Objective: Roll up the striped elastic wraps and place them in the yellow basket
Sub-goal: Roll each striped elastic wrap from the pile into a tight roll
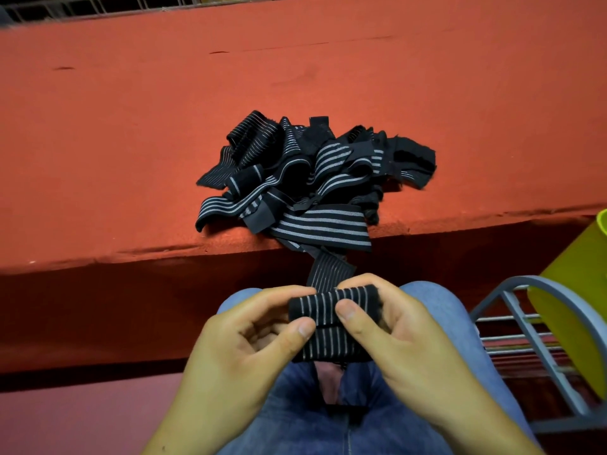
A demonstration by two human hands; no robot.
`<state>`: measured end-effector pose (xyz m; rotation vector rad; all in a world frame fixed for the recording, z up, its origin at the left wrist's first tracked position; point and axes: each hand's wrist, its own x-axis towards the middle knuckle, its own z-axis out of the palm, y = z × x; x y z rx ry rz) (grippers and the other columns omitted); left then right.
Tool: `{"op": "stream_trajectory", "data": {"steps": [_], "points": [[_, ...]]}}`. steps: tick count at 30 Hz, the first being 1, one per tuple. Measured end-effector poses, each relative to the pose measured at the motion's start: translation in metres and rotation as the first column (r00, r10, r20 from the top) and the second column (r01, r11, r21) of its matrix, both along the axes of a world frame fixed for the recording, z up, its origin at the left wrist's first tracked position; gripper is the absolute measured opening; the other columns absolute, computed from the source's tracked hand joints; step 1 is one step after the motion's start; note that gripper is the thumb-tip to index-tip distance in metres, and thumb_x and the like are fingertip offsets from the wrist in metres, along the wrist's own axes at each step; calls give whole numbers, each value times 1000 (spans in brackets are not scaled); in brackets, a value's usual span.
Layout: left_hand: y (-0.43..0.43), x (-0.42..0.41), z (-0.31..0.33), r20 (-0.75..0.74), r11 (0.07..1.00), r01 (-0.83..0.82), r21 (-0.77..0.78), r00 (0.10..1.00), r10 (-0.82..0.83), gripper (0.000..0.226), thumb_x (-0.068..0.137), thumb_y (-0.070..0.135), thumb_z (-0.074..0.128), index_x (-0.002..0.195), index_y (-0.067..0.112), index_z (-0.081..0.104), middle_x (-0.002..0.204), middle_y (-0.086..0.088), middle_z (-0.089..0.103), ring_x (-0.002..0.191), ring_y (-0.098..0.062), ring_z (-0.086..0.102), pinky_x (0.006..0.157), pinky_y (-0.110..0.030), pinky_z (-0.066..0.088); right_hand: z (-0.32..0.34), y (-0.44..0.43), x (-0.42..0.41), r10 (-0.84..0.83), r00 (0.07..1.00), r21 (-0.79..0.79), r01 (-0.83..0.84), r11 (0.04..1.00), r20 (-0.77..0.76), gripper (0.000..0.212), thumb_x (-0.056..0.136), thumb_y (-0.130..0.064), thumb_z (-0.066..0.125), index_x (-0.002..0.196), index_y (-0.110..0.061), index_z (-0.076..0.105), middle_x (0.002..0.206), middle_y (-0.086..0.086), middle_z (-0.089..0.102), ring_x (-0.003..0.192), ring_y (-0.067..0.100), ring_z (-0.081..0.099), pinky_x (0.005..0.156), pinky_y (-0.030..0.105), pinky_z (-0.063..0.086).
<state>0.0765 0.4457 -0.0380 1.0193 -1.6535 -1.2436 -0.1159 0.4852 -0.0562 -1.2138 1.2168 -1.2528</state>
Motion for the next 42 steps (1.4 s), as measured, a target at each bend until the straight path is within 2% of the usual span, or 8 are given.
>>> {"op": "stream_trajectory", "data": {"steps": [5, 8, 13, 20, 25, 34, 39, 42], "points": [[2, -3, 2, -43, 997, -63, -42, 997, 61, 33, 76, 15, 77, 95, 41, 81, 100, 10, 79, 95, -7, 76, 78, -14, 57, -3, 3, 1, 22, 999, 87, -24, 996, 24, 39, 84, -61, 65, 104, -29, 73, 101, 6, 78, 92, 16, 73, 82, 41, 60], [3, -2, 1, -30, 993, -74, -87, 997, 71, 35, 78, 15, 86, 95, 44, 81, 101, 9, 79, 95, -7, 76, 80, -15, 57, -2, 5, 2, 38, 999, 97, -40, 994, 23, 42, 76, -71, 65, 105, -41, 74, 100, -1, 80, 93, 5, 73, 80, 27, 58], [4, 0, -3, -16, 992, -57, -114, 998, 56, 34, 77, 18, 78, 98, 45, 80, 103, 7, 79, 94, -11, 76, 82, -19, 58, -1, 8, 2, 50, 999, 104, -50, 993, 0, 79, 68, -94, 59, 102, -24, 74, 92, 13, 75, 84, 10, 67, 75, 35, 56], [0, 3, -6, 40, 981, 8, -196, 999, -1, 25, 84, 20, 81, 105, 33, 79, 112, 4, 77, 104, -18, 74, 89, -21, 56, 5, 6, 3, 71, 996, 93, -76, 993, 51, 58, 79, -74, 66, 87, -17, 69, 74, 9, 59, 73, 17, 57, 68, 37, 48], [2, 5, -5, 4, 992, 125, -9, 992, -124, 30, 80, 36, 75, 109, 39, 77, 125, 8, 73, 117, -15, 69, 89, -21, 57, 2, 6, -1, 45, 998, 84, -47, 995, 33, 35, 79, -53, 68, 93, -21, 72, 75, 9, 63, 72, 15, 59, 67, 35, 49], [-1, 2, -9, 17, 999, -7, 32, 1000, 6, 37, 78, 27, 77, 110, 46, 77, 103, -8, 74, 87, -16, 72, 82, -27, 61, -6, 5, -2, 6, 999, 63, -8, 998, 34, 30, 82, -48, 74, 104, -28, 73, 96, 21, 72, 86, 52, 67, 78, 74, 52], [-1, 1, -10, 10, 998, -55, 4, 998, 55, 36, 80, 27, 83, 110, 47, 77, 104, -8, 73, 88, -18, 71, 79, -25, 60, -10, 2, -3, 1, 997, 69, -6, 998, 73, 34, 79, -52, 73, 104, -29, 75, 98, 8, 78, 93, 17, 74, 84, 33, 60], [1, -1, -8, -13, 999, -44, 8, 999, 44, 37, 79, 22, 82, 109, 44, 78, 104, -5, 74, 88, -15, 72, 77, -21, 59, -9, 3, -3, -29, 997, 59, 26, 998, 67, 36, 80, -55, 72, 99, -25, 75, 93, 9, 77, 87, 22, 74, 82, 43, 61]]}}
